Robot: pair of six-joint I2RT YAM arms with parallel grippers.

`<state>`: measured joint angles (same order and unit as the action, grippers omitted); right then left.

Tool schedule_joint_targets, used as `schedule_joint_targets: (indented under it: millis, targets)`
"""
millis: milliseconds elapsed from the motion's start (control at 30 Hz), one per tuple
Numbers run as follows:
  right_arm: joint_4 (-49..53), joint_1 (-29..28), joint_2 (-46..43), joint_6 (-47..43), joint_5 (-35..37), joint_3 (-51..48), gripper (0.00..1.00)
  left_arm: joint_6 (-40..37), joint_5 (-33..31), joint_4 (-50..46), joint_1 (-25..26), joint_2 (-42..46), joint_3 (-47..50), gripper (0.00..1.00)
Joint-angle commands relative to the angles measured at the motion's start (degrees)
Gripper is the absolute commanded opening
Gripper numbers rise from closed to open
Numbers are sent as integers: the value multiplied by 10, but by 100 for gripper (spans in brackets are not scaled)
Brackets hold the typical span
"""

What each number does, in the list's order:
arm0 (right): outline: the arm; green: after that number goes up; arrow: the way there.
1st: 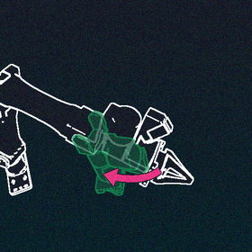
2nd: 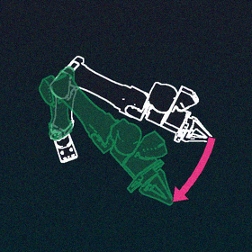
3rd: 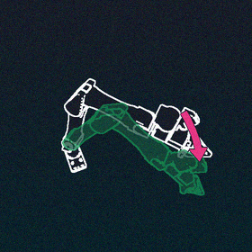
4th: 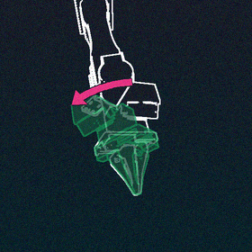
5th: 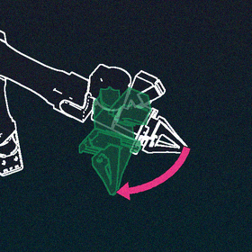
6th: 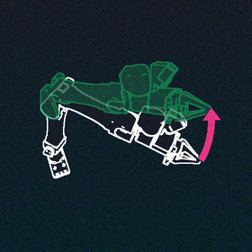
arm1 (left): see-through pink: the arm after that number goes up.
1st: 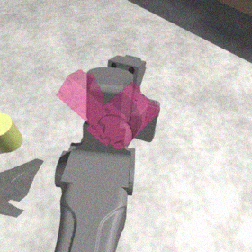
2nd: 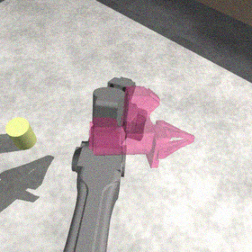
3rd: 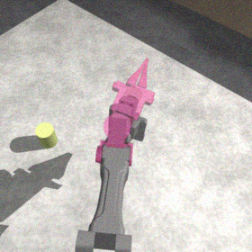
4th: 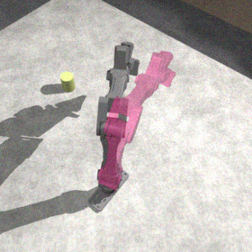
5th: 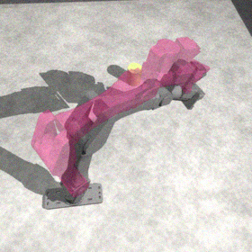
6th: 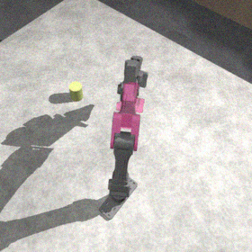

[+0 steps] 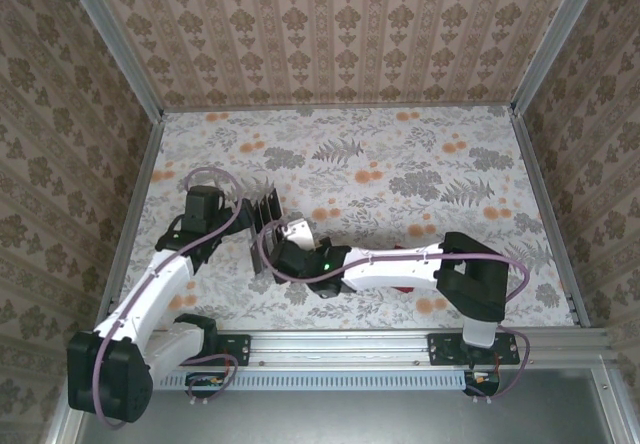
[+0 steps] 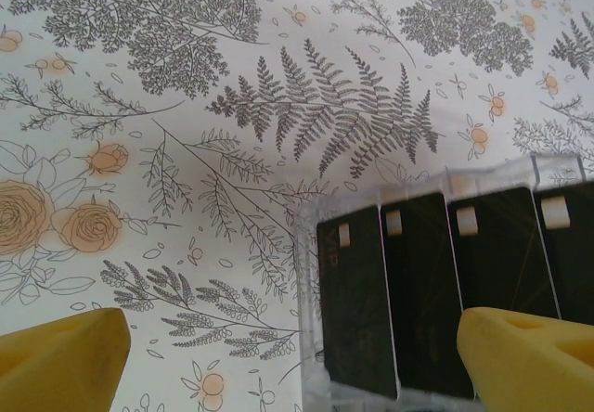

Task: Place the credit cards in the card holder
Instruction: Move the storage box to the top-center of the table.

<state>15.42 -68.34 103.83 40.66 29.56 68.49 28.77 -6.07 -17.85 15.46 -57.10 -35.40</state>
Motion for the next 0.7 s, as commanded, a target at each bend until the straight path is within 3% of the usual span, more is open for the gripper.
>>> schedule_joint_targets:
  millis: [0,667]
  targets:
    - [12,33,-22,-13,6,-21,100,-4,9,8,4,-9,-16,100]
    - [25,232,-13,-85,-24,6,98,-4,19,59,11,-96,-52,100]
